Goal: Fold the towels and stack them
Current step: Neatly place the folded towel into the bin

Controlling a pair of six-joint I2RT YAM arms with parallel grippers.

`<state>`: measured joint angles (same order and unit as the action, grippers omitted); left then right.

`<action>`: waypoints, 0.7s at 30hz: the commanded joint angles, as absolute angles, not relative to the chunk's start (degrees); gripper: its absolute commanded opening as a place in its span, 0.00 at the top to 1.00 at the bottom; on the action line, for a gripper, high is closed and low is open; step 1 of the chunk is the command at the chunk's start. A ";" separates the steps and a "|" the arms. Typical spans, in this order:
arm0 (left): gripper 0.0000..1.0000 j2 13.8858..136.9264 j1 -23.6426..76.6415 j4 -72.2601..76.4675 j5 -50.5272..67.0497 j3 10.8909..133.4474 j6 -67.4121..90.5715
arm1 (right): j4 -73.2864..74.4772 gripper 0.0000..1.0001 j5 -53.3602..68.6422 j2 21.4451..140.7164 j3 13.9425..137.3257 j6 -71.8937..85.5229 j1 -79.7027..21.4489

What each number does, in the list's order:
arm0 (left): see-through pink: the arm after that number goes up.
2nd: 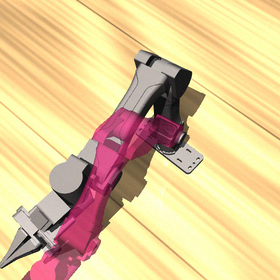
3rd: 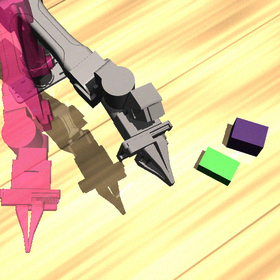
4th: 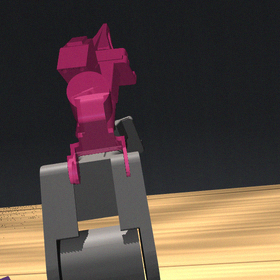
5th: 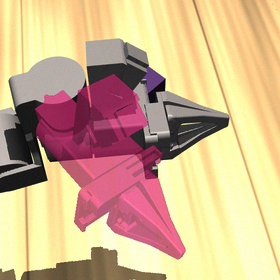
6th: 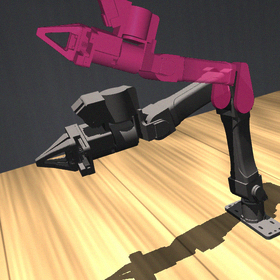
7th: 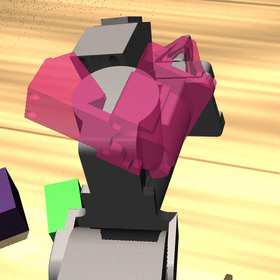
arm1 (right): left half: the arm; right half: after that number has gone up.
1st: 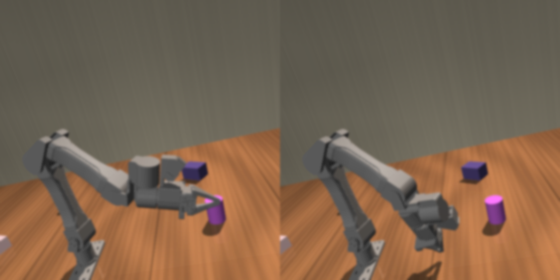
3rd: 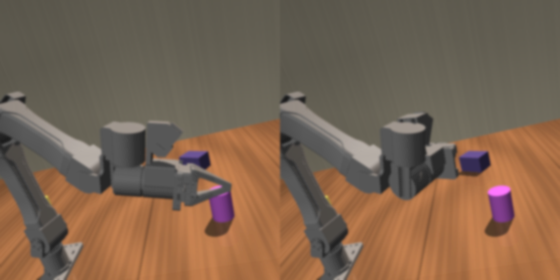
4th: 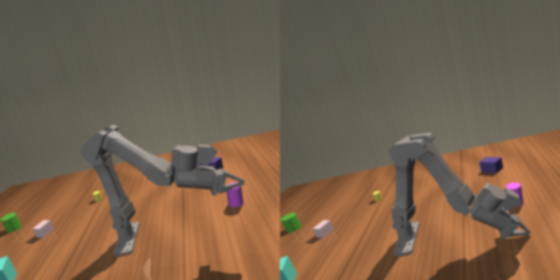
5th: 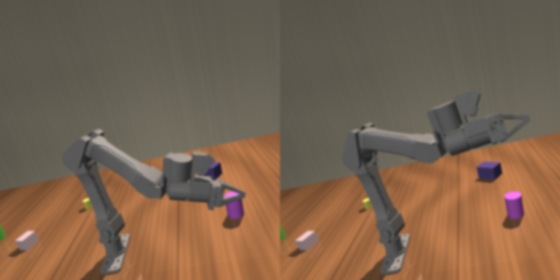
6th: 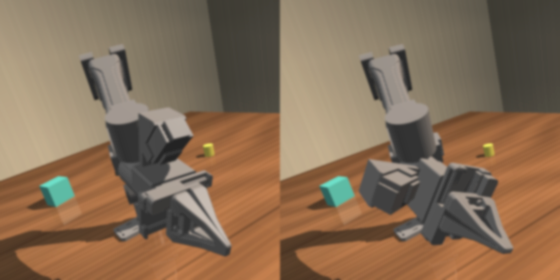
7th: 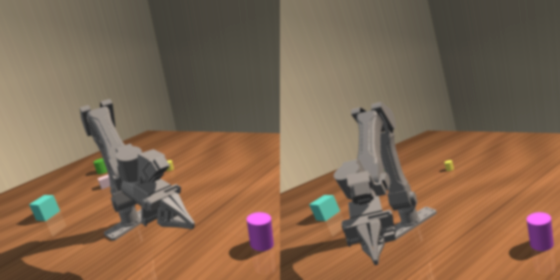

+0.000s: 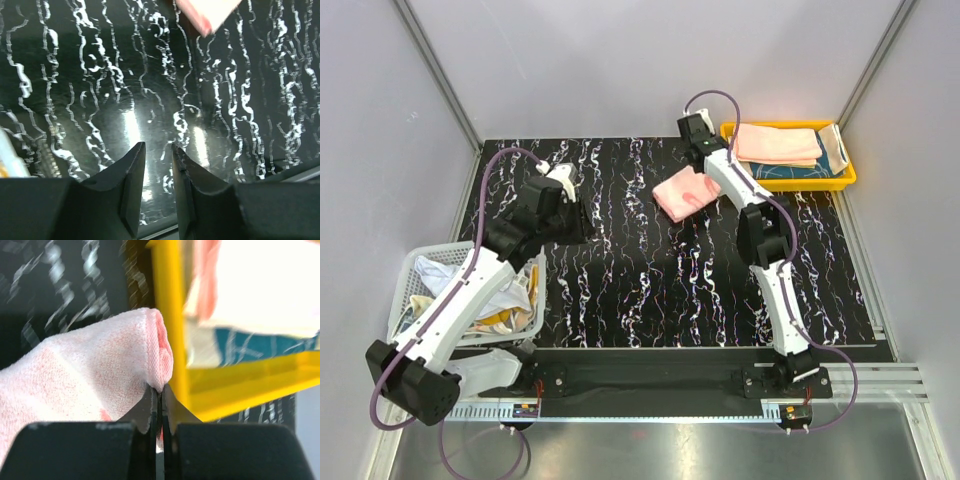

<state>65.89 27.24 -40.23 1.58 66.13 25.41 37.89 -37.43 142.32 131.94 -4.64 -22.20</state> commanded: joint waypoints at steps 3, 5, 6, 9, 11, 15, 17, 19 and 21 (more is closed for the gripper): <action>0.67 64.51 26.46 -38.59 -1.23 65.04 20.57 | 35.35 1.00 -44.64 149.05 146.40 -15.11 -17.76; 0.68 64.77 25.93 -38.15 -1.06 64.69 20.13 | 33.32 1.00 -45.26 149.68 148.26 -18.01 -16.97; 0.68 64.86 25.93 -38.06 -0.97 64.34 19.95 | 29.83 1.00 -45.61 149.59 148.10 -19.06 -16.27; 0.68 64.95 25.49 -37.62 -1.23 63.11 19.16 | 24.28 1.00 -45.79 149.33 148.09 -22.67 -14.69; 0.68 64.95 25.31 -37.35 -1.23 62.49 19.25 | 21.90 1.00 -45.70 149.50 148.36 -25.30 -13.89; 0.68 65.13 24.79 -36.91 -0.35 61.44 19.42 | 16.71 1.00 -43.87 149.94 148.97 -28.39 -12.04; 0.68 65.13 24.52 -36.83 -0.35 61.17 19.42 | 15.56 1.00 -43.68 149.94 149.06 -30.05 -11.08; 0.68 65.30 24.43 -36.74 -0.35 61.17 19.42 | 14.24 1.00 -43.51 149.50 148.98 -31.46 -10.72; 0.68 65.48 24.08 -36.83 -0.35 61.08 19.42 | 12.67 1.00 -42.90 148.46 147.84 -32.25 -10.29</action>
